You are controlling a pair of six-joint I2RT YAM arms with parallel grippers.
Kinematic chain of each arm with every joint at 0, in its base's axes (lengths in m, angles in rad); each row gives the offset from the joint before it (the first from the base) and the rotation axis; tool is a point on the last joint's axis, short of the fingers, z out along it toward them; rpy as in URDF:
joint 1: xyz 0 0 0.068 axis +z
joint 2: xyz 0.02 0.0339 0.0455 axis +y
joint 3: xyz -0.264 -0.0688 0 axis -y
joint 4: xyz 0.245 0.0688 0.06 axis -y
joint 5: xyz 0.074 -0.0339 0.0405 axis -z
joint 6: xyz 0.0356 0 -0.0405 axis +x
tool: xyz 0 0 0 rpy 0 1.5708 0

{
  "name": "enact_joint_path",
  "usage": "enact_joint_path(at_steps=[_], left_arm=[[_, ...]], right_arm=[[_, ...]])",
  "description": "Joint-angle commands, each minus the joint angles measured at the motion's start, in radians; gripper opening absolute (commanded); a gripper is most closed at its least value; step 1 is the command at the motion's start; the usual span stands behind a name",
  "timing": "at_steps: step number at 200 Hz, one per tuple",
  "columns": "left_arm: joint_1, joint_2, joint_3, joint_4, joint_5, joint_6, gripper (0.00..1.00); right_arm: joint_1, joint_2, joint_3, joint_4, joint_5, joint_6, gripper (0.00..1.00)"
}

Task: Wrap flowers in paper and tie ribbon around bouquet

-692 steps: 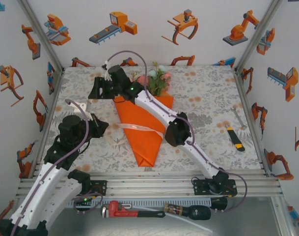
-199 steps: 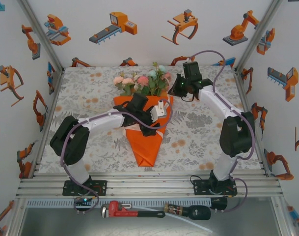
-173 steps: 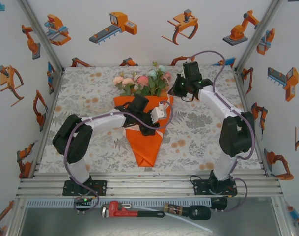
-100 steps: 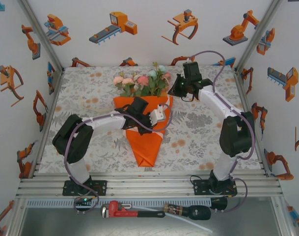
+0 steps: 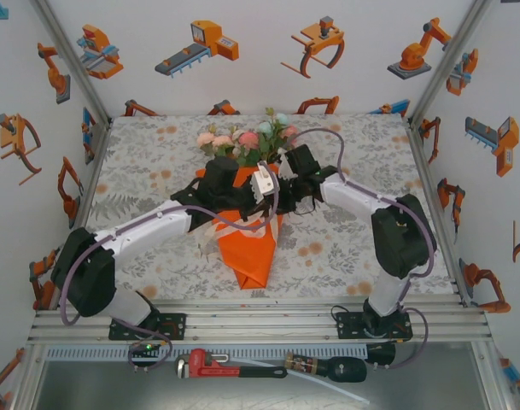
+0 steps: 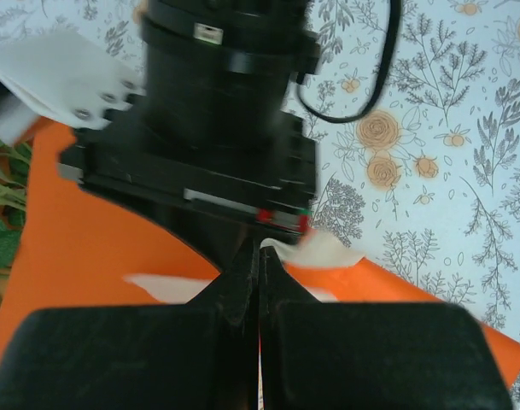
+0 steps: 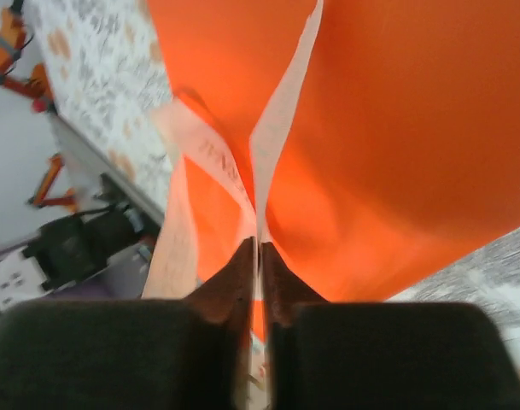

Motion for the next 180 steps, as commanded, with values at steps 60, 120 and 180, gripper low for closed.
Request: enact_joint_path(at_steps=[60, 120, 180], left_arm=[[0.005, 0.094, 0.044, 0.028, -0.09, -0.083, 0.0], [0.035, 0.228, 0.119, 0.02, -0.177, -0.237, 0.0], [0.039, 0.208, 0.068, 0.061, -0.17, -0.264, 0.0]], right_arm=[[-0.167, -0.244, -0.064, -0.108, 0.133, 0.003, 0.23], [0.13, -0.478, -0.364, 0.115, 0.53, 0.398, 0.31], [0.192, -0.187, -0.306, 0.271, 0.418, 0.476, 0.51]])
